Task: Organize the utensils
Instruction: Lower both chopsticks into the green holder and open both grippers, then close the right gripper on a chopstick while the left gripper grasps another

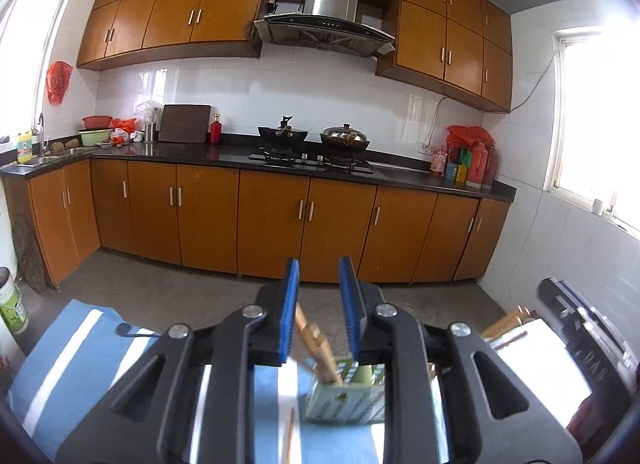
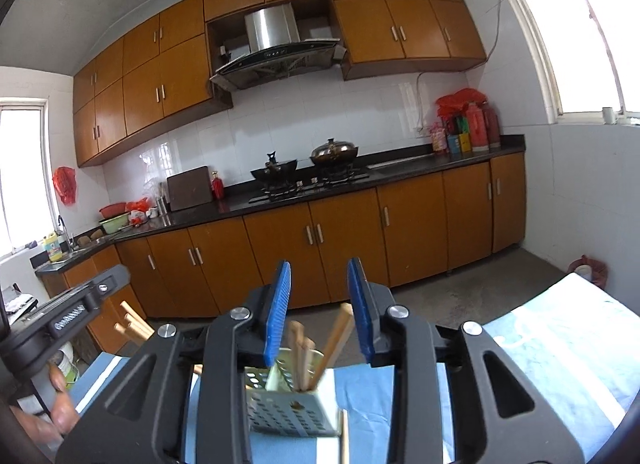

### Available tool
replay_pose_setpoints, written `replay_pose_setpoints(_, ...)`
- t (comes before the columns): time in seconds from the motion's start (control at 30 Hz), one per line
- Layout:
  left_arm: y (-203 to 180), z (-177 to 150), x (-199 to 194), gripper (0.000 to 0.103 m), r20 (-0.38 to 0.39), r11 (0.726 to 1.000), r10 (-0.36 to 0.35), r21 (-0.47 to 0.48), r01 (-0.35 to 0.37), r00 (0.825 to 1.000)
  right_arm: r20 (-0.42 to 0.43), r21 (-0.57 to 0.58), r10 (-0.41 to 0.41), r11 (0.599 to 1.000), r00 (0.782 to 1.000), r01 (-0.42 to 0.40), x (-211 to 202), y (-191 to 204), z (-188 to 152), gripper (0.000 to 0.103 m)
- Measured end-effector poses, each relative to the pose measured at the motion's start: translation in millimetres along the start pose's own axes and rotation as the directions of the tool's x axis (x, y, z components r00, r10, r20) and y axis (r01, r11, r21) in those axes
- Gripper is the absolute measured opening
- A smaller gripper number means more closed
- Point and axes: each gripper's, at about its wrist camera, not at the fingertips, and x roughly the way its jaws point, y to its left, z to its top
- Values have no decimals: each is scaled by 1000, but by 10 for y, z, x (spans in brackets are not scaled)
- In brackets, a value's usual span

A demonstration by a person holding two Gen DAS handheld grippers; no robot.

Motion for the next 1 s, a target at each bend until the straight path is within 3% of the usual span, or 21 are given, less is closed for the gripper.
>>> replay_pose_setpoints(0.17,207,-328,-349,30,-75,999,34,26,-32,997,-89,7,-26,1000,996,27,-270,-241,-227,32)
replay_pose_setpoints(0.3,444,-773,-481,33,-174,998,51,39,-45,984,-229,-26,-64,998,971,60,-321,-399,-671,32)
replay_pose_setpoints(0.47,679,-1368,-429,33,-314,996,83,59,-67,946,-425,-8,-28,1000,905,27,-201,-468,-1280,32)
replay_pose_setpoints(0.57,729,-1637,-362,33,-381,995,88,66,-68,920,-530,8,31,999,847,-32,-76,-356,-1617,32)
replay_pose_setpoints(0.7,724,-1852,-302,33,-437,998,58,49,-40,898,-615,-8,53,997,787,-73,78,-165,-1940,32)
replay_pose_setpoints(0.87,643,-1981,-268,36,-468,999,8,32,8,884,-653,-53,19,996,757,-70,232,-37,-2152,28)
replay_pose_setpoints(1.0,564,-2049,-220,36,-490,999,-12,40,36,871,-638,-67,-7,997,770,-46,236,-102,-2112,8)
